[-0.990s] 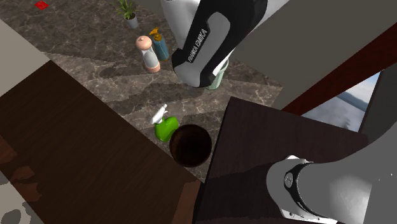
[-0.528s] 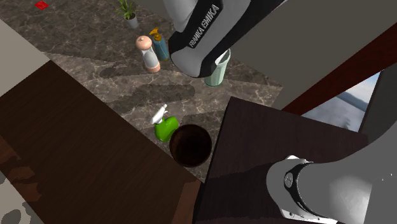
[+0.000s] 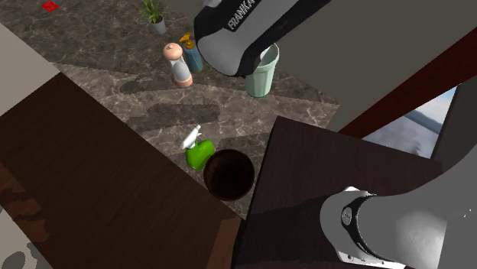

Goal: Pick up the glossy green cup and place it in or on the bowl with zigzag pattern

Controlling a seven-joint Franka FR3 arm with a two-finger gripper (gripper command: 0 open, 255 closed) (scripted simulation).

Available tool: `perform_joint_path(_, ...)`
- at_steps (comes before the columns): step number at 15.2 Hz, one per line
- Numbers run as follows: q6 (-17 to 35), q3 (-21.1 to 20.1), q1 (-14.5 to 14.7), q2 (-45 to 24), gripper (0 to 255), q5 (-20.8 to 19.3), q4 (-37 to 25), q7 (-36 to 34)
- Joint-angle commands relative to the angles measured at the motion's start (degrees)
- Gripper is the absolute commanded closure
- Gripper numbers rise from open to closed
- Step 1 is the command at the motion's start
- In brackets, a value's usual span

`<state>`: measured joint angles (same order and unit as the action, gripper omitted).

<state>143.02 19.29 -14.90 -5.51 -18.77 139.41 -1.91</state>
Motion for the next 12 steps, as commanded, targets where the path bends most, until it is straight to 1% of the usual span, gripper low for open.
perform_joint_path(1, -1.6, 0.0, 0.1, 1.6, 255, -0.2, -0.1, 0.2)
perform_joint_path(4, -3.8, 0.0, 0.2, 3.4, 255, -0.2, -0.5, 0.4)
perform_joint_path(8, -5.9, -2.6, 2.9, 8.9, 255, -1.9, 4.2, -5.9)
perform_joint_path(12, -8.4, -6.0, 5.6, 13.8, 255, -1.9, 7.9, -11.8)
